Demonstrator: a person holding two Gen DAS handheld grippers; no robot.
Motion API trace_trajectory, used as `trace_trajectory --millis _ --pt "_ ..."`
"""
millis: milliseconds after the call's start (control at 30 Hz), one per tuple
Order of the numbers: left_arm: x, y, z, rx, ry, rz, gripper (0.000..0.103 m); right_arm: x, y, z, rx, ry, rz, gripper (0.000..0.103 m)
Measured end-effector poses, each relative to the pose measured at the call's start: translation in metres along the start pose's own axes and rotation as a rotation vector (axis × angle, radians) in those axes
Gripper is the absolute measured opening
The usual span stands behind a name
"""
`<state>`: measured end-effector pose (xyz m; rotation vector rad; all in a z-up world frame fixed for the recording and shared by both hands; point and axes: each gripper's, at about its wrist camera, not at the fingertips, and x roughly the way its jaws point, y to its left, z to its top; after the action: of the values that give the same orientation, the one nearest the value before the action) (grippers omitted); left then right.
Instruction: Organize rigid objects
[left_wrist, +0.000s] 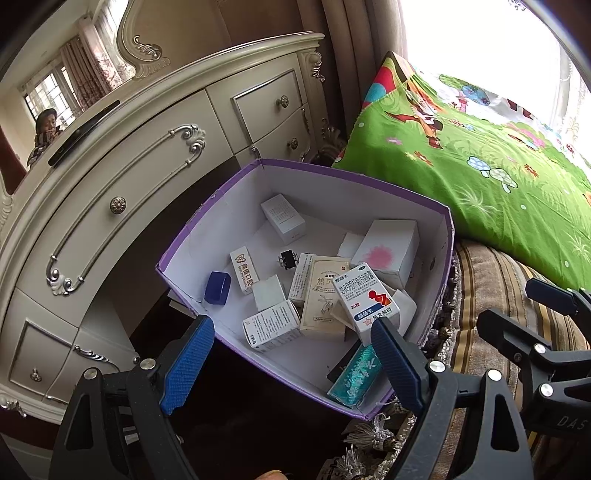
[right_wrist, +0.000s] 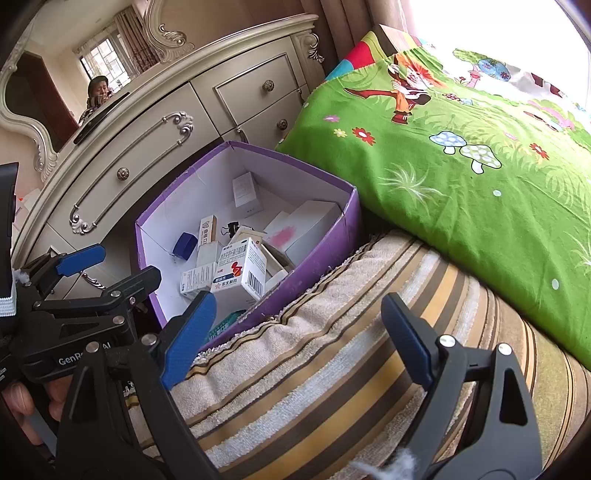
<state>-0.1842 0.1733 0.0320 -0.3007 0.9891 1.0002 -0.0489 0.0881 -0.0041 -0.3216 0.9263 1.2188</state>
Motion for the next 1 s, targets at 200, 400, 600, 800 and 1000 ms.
trace_trajectory --millis 200,400,600,800,1000 --pt "0.0007 -0.0002 0.0003 0.002 0.002 0.000 0.088 0.0001 0.0000 0.0000 0.000 0.000 0.000 0.092" --pt "0.0012 -0.0002 -0.0007 0.000 0.004 0.001 0.088 0.0002 0.0000 0.0000 0.001 0.001 0.000 0.092" --pt "0.0023 0.0002 -0.0012 0.000 0.005 0.001 0.088 0.0003 -0.0001 0.0000 0.001 0.001 0.000 0.092" --pt "0.0028 0.0011 -0.0020 -0.006 0.007 0.004 0.088 0.0005 -0.0001 -0.0002 0.001 0.001 0.001 0.092" --pt "0.0038 0.0014 -0.0022 -0.008 0.009 0.004 0.088 0.0007 -0.0002 -0.0003 0.002 0.001 0.001 0.092"
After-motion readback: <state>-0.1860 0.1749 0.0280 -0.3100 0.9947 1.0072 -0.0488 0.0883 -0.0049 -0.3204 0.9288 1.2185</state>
